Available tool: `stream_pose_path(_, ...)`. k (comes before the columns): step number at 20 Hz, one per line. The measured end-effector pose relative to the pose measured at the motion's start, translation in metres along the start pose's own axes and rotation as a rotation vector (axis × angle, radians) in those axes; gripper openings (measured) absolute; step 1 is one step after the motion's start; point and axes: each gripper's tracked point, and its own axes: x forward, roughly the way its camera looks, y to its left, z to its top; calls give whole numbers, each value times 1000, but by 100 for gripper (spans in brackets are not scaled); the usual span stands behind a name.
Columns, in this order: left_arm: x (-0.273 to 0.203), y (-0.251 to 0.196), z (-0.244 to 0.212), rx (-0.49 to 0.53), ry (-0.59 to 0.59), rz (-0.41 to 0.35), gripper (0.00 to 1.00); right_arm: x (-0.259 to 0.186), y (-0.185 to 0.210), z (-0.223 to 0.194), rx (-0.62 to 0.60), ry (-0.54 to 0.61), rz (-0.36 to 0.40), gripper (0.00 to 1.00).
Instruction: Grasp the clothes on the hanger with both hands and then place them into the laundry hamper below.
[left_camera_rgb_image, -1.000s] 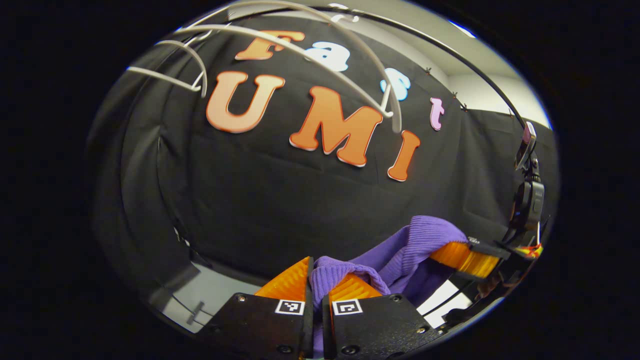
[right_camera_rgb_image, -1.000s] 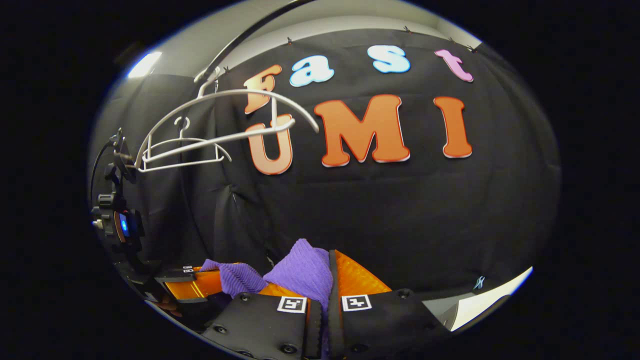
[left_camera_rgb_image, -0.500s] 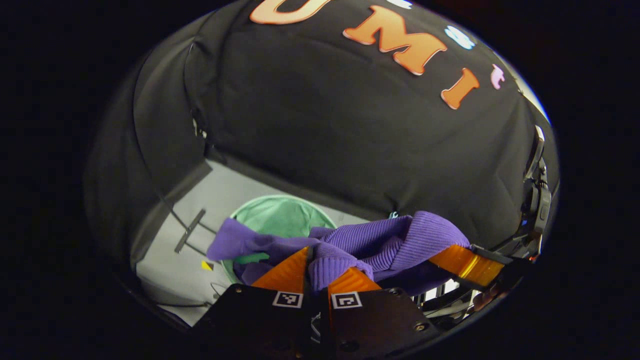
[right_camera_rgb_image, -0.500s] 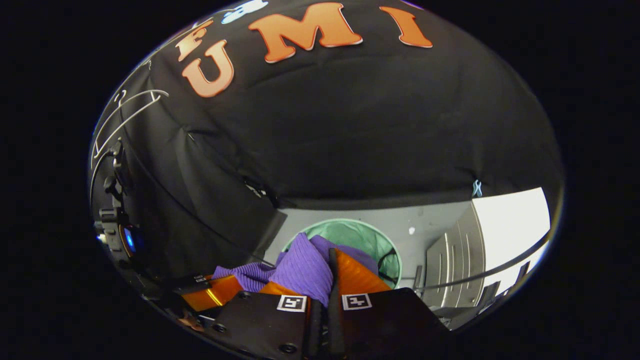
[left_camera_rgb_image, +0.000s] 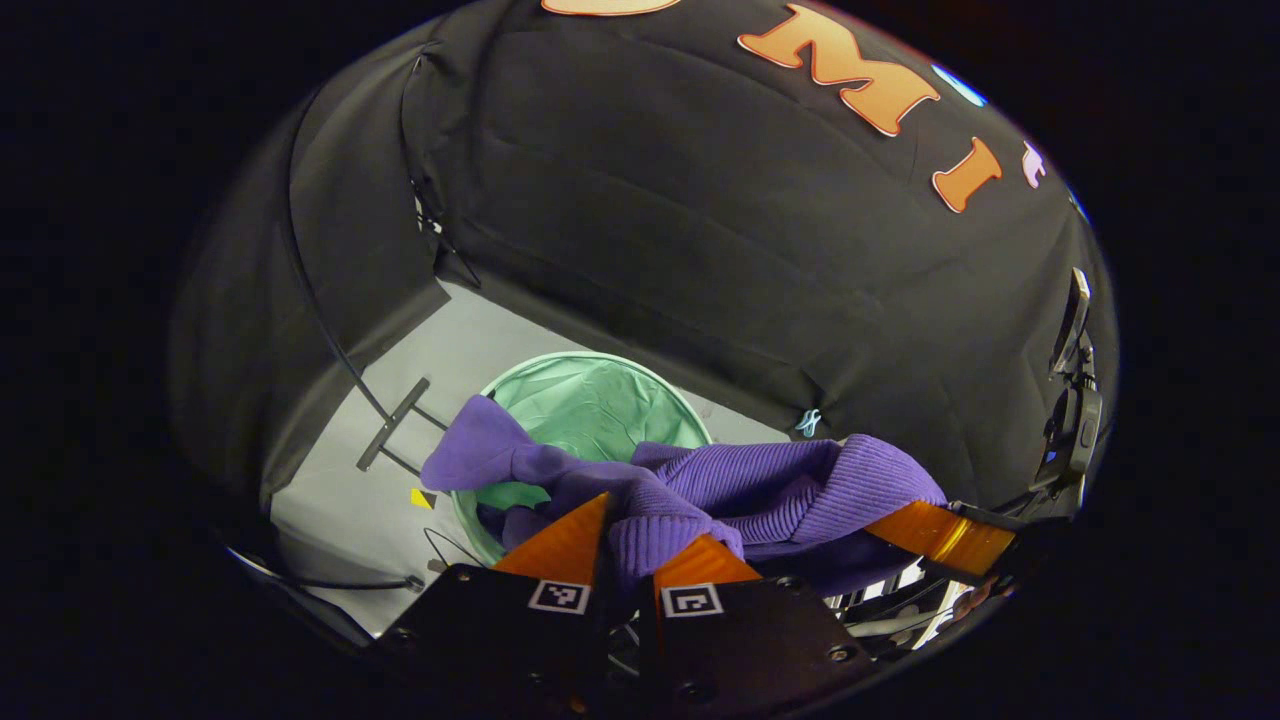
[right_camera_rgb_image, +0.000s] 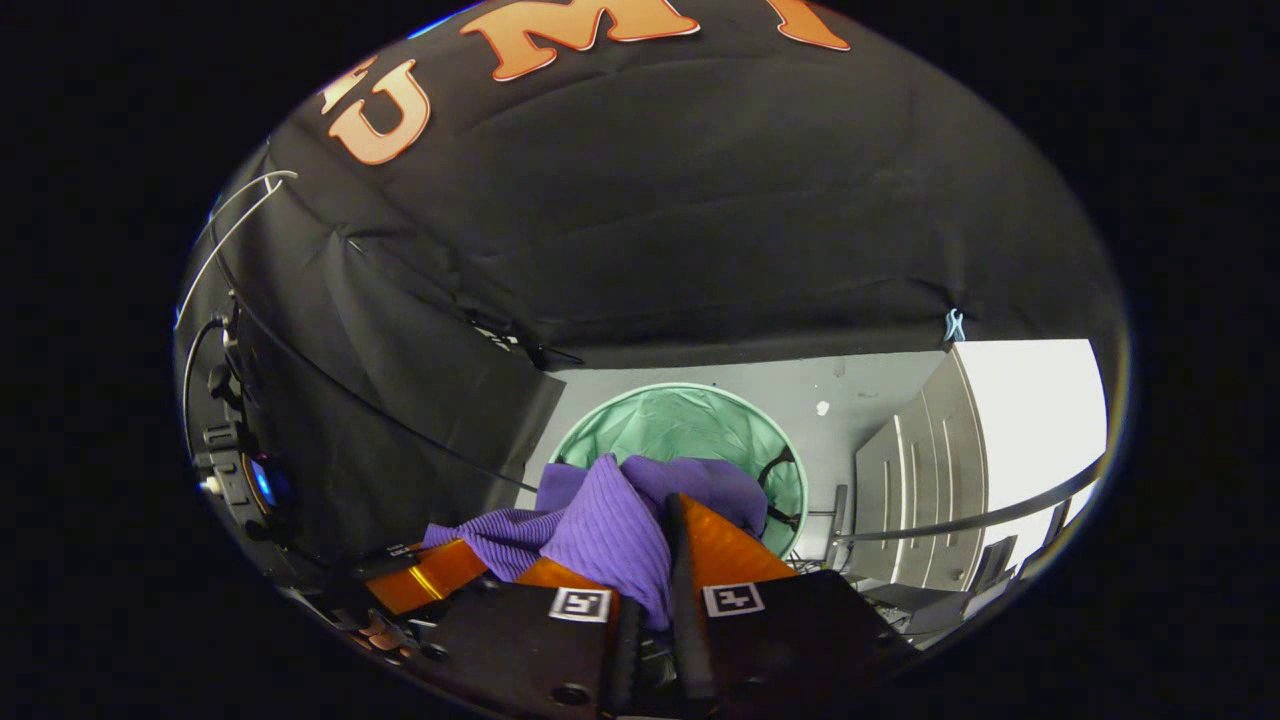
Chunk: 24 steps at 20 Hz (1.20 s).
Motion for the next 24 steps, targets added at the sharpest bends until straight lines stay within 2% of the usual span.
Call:
stream_pose_path(1,3,0,2,1,1,-2,16,-2,5,1,3,3,9,40)
stream_pose_path(2,3,1,5,7,-2,1,36,-1,7,3,-2,4,8,59)
stream_pose_path(3,2,1,6,18,-6,6,31,-1,8,2,-4,5,9,78)
stream_pose_path(4,1,1,7,30,-10,12,44,-1,9,1,-9,6,9,98)
stream_pose_path(8,-6,3,8,63,-12,21,98,-4,14,-3,-22,-4,11,98)
stream_pose_path(13,-47,5,44,127,-175,4,98,-37,48,19,-76,-140,19,98)
stream_pose_path(18,-113,3,95,92,-349,-48,98,-102,98,50,-130,-389,23,98)
stream_pose_path(20,-138,8,110,135,-433,-47,98,-130,114,55,-138,-474,-3,98)
stream_pose_path(23,-178,13,130,273,-571,-49,100,-177,125,74,-144,-604,-76,98)
stream_pose_path(24,-189,12,136,303,-617,-58,97,-194,126,83,-141,-646,-89,98)
